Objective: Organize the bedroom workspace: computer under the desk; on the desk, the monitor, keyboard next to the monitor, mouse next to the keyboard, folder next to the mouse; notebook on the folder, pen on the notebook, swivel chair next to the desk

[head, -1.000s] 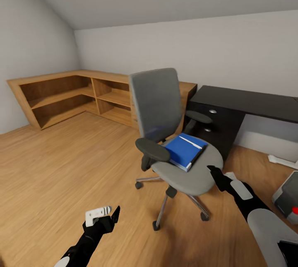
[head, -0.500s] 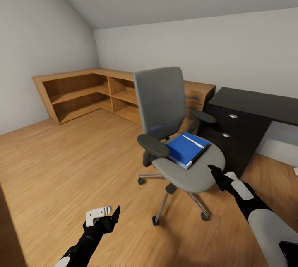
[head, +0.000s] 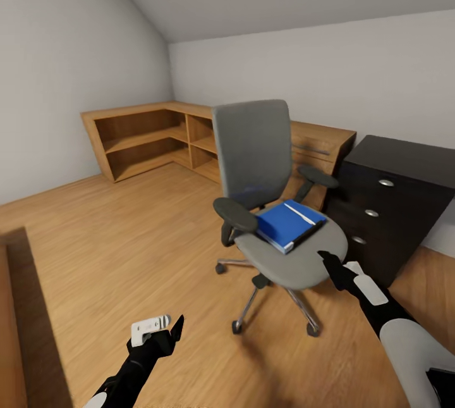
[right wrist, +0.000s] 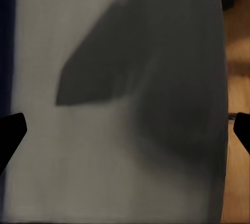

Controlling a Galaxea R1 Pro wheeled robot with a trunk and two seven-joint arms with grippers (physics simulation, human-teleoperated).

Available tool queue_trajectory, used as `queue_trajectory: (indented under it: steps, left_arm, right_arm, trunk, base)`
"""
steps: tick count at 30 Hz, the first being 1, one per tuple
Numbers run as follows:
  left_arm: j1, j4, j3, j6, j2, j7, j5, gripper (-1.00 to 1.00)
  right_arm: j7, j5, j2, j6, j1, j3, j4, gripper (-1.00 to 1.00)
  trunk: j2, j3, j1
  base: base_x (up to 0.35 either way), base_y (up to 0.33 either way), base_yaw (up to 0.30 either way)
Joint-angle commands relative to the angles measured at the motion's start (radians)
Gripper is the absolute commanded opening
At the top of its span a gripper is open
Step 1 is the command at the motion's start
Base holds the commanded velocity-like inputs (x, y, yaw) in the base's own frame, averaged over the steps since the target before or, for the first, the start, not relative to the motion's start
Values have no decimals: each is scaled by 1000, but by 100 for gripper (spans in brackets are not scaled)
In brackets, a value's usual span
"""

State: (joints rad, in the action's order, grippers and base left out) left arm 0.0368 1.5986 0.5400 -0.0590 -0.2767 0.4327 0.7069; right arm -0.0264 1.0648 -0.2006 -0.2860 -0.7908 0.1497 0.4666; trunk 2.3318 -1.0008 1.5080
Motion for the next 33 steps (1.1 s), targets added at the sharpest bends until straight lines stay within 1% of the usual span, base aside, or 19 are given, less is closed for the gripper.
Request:
queue_trajectory:
  steps: [1, 19, 22, 26, 33]
  left_arm:
    - [2, 1, 3, -2, -1, 8, 4, 100]
    - [1, -2, 3, -2, -1, 8, 3, 100]
    - [2, -2, 4, -2, -1, 8, 2, 100]
    - [2, -2, 9, -2, -1, 8, 3, 100]
    - [2, -2, 12, -2, -1, 8, 3, 100]
  right_arm:
    - [-3, 14, 12, -10, 1, -4, -33, 100]
    - [0, 12, 6, -10, 1, -4, -33, 100]
    - [0, 12, 6, -11, 1, -4, -33, 100]
    - [0, 11, 4, -13, 1, -4, -33, 100]
    - [8, 8, 3, -13, 1, -4, -33, 100]
  trunk:
    - [0, -2, 0]
    - [0, -20, 0]
    - [0, -23, 0]
    - [0, -25, 0]
    - [0, -25, 0]
  base:
    - [0, 0, 195]
    - [0, 0, 195]
    - [97, 0, 183]
    - [175, 0, 63]
    - [26, 0, 5]
